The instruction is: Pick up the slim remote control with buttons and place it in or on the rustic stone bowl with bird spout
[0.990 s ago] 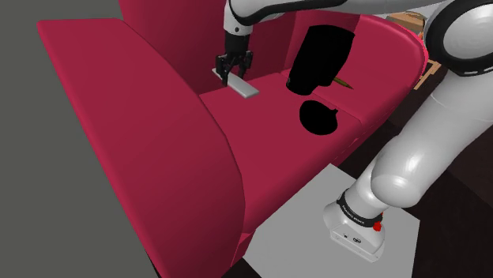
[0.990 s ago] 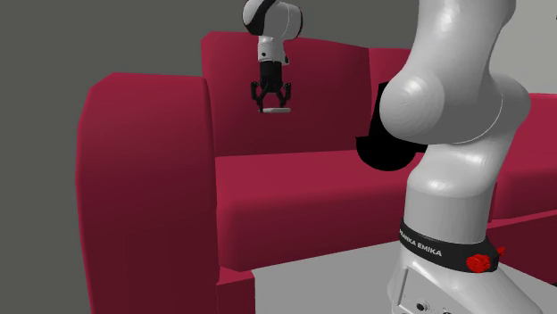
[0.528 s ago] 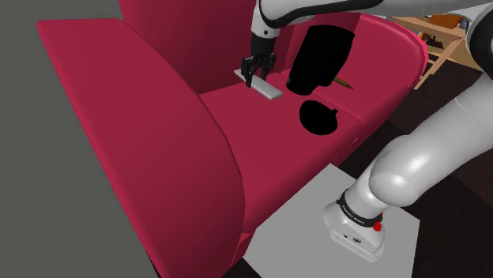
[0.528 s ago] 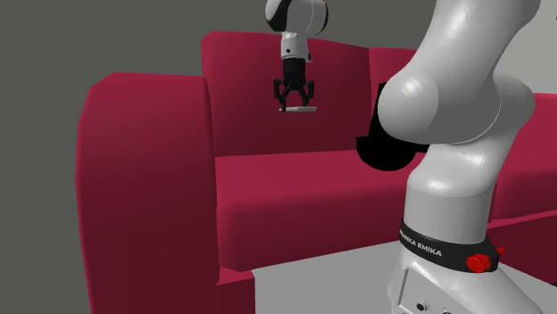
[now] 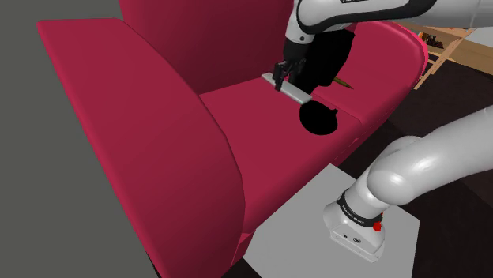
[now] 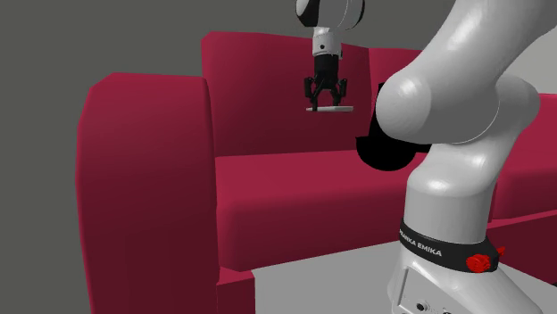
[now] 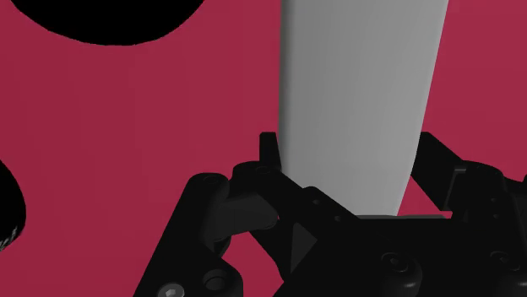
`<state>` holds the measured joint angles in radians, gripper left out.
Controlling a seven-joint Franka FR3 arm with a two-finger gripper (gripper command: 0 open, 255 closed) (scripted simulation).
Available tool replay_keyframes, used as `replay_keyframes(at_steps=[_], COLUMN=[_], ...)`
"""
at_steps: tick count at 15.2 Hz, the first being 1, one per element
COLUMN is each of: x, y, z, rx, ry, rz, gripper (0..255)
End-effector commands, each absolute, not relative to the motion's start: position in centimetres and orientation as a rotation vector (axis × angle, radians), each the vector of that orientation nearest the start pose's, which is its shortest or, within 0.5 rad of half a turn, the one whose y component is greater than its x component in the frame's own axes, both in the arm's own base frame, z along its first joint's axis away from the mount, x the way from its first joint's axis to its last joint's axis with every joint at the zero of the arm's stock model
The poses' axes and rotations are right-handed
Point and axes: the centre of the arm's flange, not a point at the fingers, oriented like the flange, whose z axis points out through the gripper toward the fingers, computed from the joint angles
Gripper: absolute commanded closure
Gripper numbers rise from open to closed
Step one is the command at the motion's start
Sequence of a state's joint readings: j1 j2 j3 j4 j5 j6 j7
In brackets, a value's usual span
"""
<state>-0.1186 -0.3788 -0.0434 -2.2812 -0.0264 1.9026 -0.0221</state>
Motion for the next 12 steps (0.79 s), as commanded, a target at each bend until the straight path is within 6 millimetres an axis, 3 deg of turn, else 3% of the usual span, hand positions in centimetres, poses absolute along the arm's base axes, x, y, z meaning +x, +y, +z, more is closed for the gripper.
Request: replay_keyframes(at_steps=[1,12], x=[41.3,30.6], y=[-9.1,-18.9], z=[50.3,50.4], rx=[-3.144,-3.144], ry=[0.200,0.200], rz=[0.001,0.001], gripper=[255,255])
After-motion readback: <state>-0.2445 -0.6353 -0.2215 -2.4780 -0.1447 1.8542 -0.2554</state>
